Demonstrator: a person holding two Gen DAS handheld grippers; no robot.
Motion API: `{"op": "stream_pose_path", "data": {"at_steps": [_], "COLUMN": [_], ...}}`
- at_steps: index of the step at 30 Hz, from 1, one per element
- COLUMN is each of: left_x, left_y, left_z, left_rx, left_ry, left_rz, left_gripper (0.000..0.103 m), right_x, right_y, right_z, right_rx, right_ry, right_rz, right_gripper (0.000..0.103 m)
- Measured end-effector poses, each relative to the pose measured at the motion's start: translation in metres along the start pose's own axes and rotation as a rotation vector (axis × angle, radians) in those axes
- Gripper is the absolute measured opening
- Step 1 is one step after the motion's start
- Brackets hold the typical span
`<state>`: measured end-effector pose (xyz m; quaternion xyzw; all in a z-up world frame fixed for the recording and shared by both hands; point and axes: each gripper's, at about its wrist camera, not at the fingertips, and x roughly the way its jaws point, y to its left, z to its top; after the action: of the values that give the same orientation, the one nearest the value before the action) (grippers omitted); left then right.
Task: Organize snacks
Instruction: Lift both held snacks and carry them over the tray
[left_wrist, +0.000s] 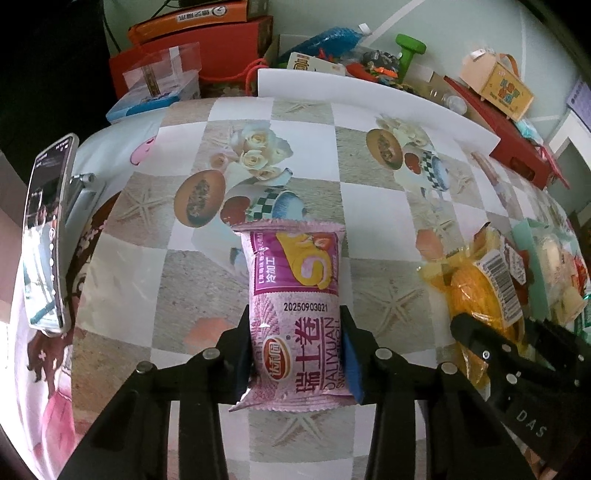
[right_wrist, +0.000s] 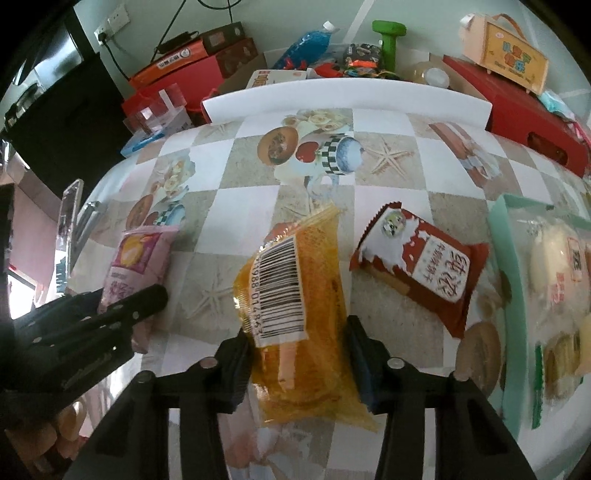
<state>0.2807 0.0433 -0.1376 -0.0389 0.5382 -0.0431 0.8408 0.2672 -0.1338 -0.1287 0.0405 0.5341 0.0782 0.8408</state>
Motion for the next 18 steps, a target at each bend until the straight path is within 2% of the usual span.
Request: {"op": "stream_pose_path", "data": {"at_steps": [10,18], "left_x": [-0.008,-0.035], "left_y": [-0.006,-0.017], "left_z": [-0.002,0.0], "left_rx": [-0.021,-0.004], "left_ry": [-0.008,-0.069], "left_rz": [-0.015,-0.03], "left_gripper": [0.041,0.04], "right_x": [-0.021,-0.044], "right_y": [-0.002,0.001], "right_z": [-0.006,-0.007], "right_rx": [0.014,0.006], "right_ry": [-0.041,-0.086], "right_rz": [0.028,0.043], "right_gripper": [0.047,0.047]}}
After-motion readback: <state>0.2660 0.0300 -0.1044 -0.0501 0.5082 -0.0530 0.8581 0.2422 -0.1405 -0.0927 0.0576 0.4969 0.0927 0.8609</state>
